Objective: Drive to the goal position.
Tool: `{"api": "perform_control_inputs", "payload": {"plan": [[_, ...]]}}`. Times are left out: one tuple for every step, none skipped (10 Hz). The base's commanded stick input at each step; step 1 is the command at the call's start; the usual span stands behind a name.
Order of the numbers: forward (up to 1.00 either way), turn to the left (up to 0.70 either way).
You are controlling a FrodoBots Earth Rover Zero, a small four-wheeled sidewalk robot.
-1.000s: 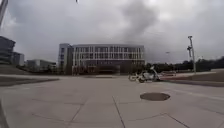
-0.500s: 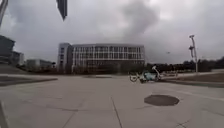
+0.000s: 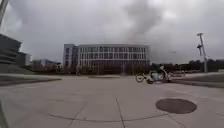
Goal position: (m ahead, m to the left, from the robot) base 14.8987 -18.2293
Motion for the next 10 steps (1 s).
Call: {"api": "perform_control_inputs", "payload": {"plan": [[0.7, 0.0], [0.7, 0.0], [0.7, 0.0], [0.7, 0.0], [0.7, 0.0], [0.7, 0.0], [0.7, 0.0], [0.7, 0.0], [0.7, 0.0], [0.7, 0.0]]}}
